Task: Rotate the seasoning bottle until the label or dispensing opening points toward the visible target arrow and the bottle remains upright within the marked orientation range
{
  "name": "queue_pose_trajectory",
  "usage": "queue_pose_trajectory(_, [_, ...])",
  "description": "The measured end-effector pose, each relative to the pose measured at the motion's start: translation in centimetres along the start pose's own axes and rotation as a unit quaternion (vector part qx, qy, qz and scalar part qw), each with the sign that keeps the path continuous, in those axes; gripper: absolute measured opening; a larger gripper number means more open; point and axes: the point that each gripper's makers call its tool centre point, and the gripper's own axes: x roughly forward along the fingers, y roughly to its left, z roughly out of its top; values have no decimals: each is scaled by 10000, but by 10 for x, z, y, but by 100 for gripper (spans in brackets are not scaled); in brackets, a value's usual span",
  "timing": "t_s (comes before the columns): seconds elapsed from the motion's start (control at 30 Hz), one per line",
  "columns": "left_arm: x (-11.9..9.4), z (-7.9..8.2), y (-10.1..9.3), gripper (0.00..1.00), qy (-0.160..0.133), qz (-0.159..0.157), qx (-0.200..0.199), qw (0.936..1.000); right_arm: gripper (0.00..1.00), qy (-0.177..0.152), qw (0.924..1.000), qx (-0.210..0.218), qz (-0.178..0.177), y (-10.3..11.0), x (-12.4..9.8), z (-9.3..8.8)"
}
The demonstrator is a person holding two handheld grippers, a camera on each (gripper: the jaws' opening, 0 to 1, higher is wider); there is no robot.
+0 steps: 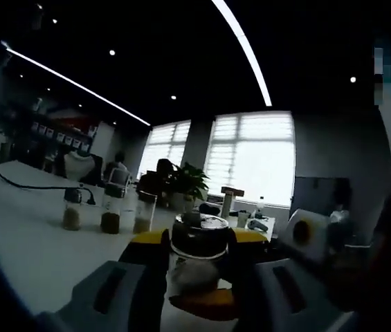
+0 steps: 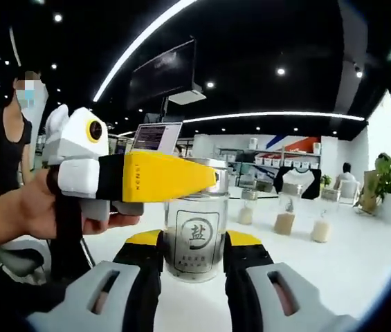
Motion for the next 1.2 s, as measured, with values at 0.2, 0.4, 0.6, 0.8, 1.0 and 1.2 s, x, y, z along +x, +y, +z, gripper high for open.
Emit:
queue_pose_trajectory(0.2, [5,-13,7,36,321,447,286,9981,32,185,9988,-407,-188,-2,2,-8])
queue_pose_trajectory(0.4, [-4,-4,11,36,317,157,626,9974,32,-182,9981,133,574,9,7,-2])
queue_pose_trajectory(0.6, [-13,-3,0,36,294,-649,593,9957,33,-118,9915,112,1289,21,3,0])
queue_pose_trajectory(0.8, [-7,6,-6,37,5,-529,386,9979,32,-256,9970,-65,722,14,1,7])
queue_pose_trajectory(1.0, [-3,-1,3,37,-43,78,133,9999,32,-182,9986,430,236,10,2,4])
queue_pose_trajectory(1.2, [-9,-6,7,36,291,421,646,9966,33,-262,9967,622,444,19,7,3])
